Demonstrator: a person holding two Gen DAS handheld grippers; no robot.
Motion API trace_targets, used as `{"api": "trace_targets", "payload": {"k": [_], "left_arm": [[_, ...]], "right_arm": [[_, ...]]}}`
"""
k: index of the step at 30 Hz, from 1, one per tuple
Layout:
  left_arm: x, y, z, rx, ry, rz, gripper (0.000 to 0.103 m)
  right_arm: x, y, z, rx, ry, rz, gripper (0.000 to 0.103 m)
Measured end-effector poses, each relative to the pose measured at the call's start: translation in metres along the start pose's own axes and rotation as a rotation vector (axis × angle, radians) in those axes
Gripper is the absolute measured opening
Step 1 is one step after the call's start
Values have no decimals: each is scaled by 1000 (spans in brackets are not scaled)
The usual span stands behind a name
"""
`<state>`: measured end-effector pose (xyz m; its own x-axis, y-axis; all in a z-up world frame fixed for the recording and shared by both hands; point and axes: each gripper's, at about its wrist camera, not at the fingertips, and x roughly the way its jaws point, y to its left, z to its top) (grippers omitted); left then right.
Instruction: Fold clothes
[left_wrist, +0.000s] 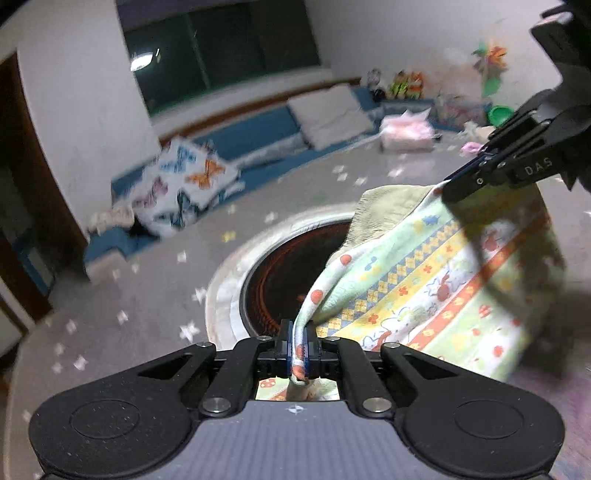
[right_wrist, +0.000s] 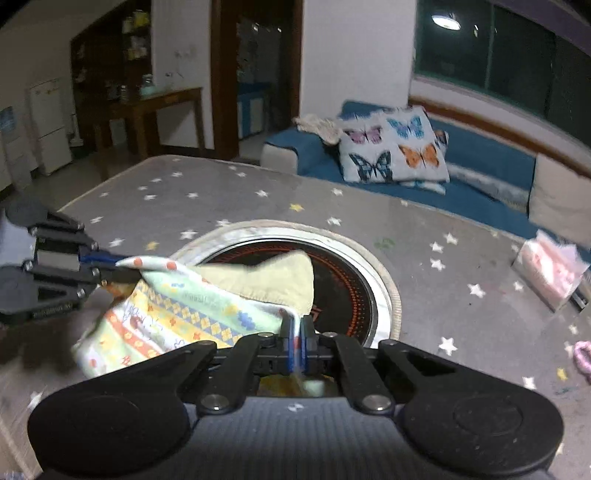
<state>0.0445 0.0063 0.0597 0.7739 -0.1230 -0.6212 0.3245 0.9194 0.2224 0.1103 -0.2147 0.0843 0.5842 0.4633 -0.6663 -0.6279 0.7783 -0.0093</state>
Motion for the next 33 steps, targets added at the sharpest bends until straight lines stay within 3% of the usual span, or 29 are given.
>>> {"api": "trace_targets", "payload": {"k": [4,6,9,11,14,17,21,25,29,33], "left_arm": [[33,9,-4,-57,54,-8,6],[39,11,-5,-66,63,6,11],[45,14,-7,-72,74,42,20],[48,16,-7,-77,81,66,28],[55,26,-6,-104,92,99,29],[50,32,-2,-155,85,108,28],[31,23,9,-166,41,70,28],[20,1,22,-161,13,-33,30],[24,-23,30,-153,3,-115,30],[38,-37,33,-151,20,-147,30]], "right_arm": [[45,-12,-6,57,56,-15,3],[63,-18,-13,88,87,-20,5],[74,-27,-23,140,107,-30,17],[66,-30,-25,160,81,-48,26],[46,-33,-23,179,32,-61,26],[25,-32,-25,186,13,-18,26],[9,-20,-39,160,42,15,26],[13,-21,-56,181,79,8,26],[22,-38,-64,247,86,-28,26],[25,-50,-68,278,62,-49,20]]}}
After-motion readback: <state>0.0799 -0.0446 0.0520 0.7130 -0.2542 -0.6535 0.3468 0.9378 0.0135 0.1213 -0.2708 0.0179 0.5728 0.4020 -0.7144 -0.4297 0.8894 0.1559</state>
